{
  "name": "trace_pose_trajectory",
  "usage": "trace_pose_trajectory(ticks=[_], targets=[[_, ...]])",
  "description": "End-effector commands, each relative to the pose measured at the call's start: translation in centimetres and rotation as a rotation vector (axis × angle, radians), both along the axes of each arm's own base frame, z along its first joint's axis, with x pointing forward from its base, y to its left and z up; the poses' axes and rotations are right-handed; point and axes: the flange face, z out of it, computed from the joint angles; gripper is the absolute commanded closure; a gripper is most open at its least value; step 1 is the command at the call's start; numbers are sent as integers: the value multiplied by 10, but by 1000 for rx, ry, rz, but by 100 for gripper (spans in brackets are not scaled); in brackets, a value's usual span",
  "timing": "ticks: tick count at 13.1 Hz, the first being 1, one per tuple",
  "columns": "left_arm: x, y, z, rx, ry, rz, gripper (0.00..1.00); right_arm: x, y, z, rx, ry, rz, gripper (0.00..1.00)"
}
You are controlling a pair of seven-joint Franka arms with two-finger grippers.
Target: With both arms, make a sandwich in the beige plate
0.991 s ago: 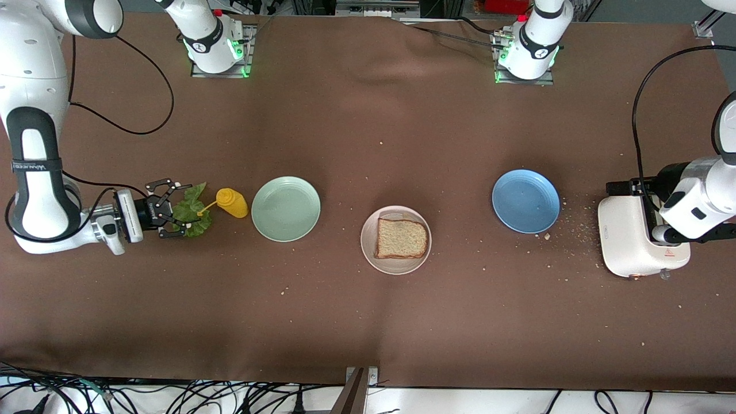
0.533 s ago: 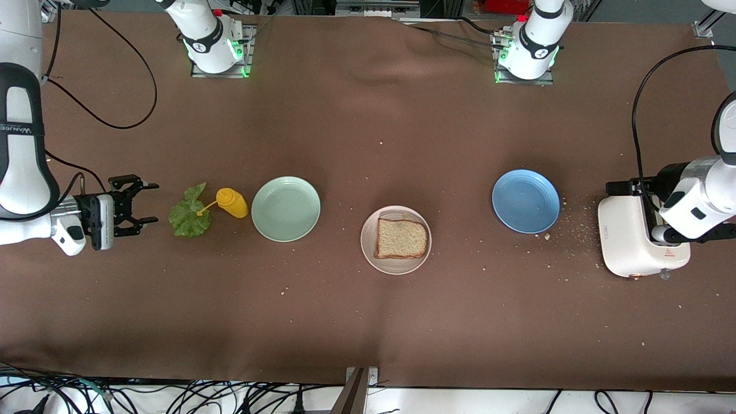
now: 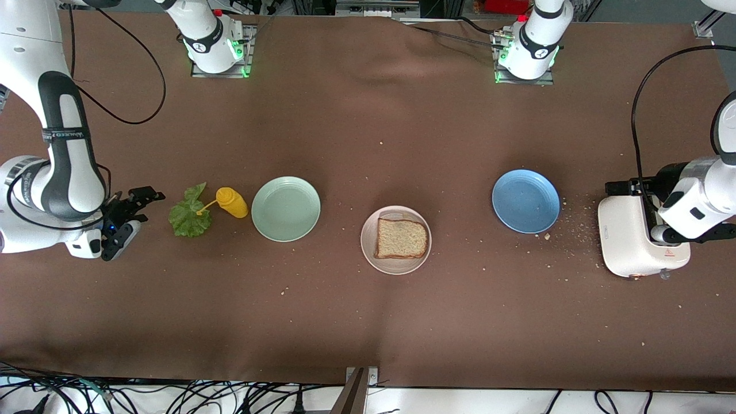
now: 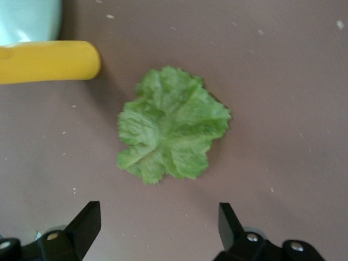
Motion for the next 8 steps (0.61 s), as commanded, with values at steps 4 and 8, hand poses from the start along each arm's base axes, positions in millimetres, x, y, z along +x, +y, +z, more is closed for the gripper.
trace_pose_trajectory(ticks=[4,8], targets=[[-4,-2,3,35,-1,-4,0,-11,32,-46,-251,62,-307,8],[-4,-1,3,36,-1,-4,0,-11,42,-80,-256,-3,-312,22]])
